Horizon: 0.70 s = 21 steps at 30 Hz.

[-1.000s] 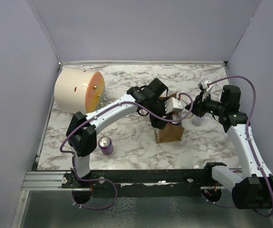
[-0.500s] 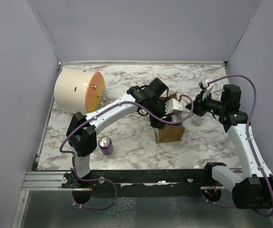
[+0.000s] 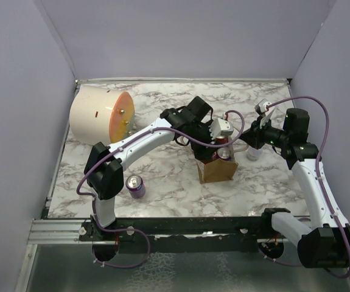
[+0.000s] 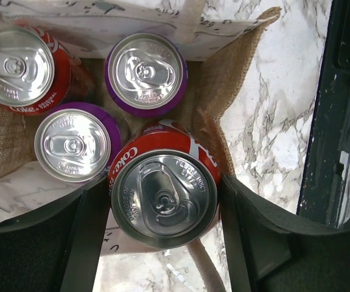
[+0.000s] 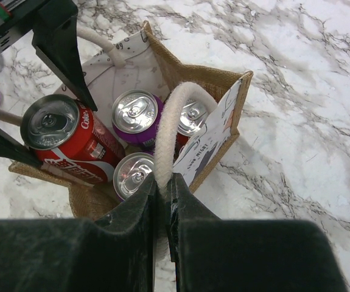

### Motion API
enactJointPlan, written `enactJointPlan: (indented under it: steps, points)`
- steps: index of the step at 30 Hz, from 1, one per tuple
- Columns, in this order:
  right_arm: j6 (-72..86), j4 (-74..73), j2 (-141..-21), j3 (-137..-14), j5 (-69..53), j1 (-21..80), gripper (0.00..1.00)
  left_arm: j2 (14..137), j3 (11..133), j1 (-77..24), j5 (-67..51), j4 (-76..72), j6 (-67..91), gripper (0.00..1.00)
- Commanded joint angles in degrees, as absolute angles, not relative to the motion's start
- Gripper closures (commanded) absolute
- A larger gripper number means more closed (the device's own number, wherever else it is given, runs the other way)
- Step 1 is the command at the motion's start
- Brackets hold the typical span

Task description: Place the beverage into the canvas bag

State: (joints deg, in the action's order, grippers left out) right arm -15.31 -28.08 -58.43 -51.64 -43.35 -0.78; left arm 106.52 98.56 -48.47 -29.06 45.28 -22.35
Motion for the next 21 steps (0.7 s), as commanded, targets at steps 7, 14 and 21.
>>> enactJointPlan:
  steps: [7, 14, 21]
  points:
    - [-15.6, -28.8, -57.5, -51.8, -44.0, -1.0, 0.99, 101.3, 94.6, -48.3, -19.7, 37.5, -8.6, 1.0]
    - [-15.4, -28.6, -58.0, -51.9, -44.1, -1.0, 0.99, 102.4, 93.8, -50.9, -16.9, 39.2, -9.8, 1.0]
    - [-15.6, -28.4, -58.0, -51.5, -44.0, -1.0, 0.99, 104.7, 93.6, -53.4, -16.3, 41.4, -14.3, 1.0]
